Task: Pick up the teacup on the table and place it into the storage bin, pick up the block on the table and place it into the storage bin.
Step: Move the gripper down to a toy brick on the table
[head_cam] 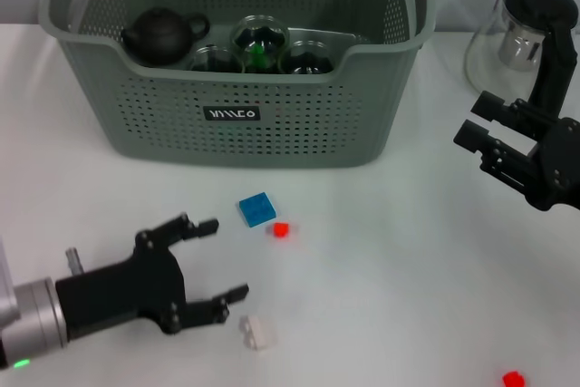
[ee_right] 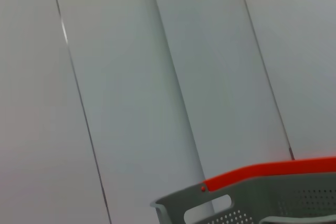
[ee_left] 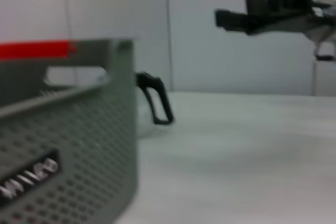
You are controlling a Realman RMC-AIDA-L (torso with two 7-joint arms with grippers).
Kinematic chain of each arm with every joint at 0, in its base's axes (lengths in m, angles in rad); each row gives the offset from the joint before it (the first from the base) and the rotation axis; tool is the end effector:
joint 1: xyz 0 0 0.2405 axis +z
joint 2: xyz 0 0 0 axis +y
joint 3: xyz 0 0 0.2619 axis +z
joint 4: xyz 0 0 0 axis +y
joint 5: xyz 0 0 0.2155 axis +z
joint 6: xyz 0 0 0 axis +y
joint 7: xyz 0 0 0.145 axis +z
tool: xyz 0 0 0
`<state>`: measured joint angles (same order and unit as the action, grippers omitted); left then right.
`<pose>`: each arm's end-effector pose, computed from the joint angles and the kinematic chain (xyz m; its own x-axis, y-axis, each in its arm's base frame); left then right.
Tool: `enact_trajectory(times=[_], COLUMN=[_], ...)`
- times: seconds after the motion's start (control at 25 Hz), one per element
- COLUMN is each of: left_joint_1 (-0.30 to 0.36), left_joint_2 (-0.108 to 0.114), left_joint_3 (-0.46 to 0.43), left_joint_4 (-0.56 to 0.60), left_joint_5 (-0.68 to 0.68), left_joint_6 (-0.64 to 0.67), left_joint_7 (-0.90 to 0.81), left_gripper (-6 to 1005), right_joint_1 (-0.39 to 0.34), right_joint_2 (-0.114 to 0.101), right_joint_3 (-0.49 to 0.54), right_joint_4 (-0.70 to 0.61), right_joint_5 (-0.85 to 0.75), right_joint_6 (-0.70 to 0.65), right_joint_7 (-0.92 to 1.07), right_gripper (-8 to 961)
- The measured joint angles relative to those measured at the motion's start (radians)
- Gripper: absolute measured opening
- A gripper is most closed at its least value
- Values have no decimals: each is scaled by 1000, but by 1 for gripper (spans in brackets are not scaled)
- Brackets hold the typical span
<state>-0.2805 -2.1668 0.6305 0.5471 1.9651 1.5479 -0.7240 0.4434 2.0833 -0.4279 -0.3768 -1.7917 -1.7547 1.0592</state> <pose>-0.3255 0.2469 -0.0487 0.8707 0.0543 0.4888 0.2691 -0.8845 -0.3811 0.2828 0.2930 0.0021 0.5217 -0.1471 -0.8403 -0.5120 -0.8419 -0.1705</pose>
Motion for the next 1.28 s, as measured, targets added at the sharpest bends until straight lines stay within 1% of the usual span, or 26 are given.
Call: enact_trajectory(times=[0.16,0.36,0.56,0.84,1.28], left_joint_1=[1,-7,-12,-29,-26], left_joint_2=[-1,-2,-5,-5,-7], left_joint_3=[2,8,11,13,14], left_joint_4=[-8,-25,-62,-132,-139], left_joint_5=[71,118,128,129,129], left_joint_6=[7,-2,-36,-94,-97], left_joint_7=[0,8,43,92,105], left_gripper=[871,785,698,668,660], right_joint_1=[-5,-6,-6,-6,-6], right_joint_2=[2,4,6,6,7], right_joint_3=[0,0,0,0,-4], right_joint_4=[1,3,3,3,3], right_joint_5=[0,-2,-4,-6,-7], right_joint_6=[0,0,2,3,-3], right_joint_7=[0,1,1,1,1], right_gripper=[576,576,576,575,570])
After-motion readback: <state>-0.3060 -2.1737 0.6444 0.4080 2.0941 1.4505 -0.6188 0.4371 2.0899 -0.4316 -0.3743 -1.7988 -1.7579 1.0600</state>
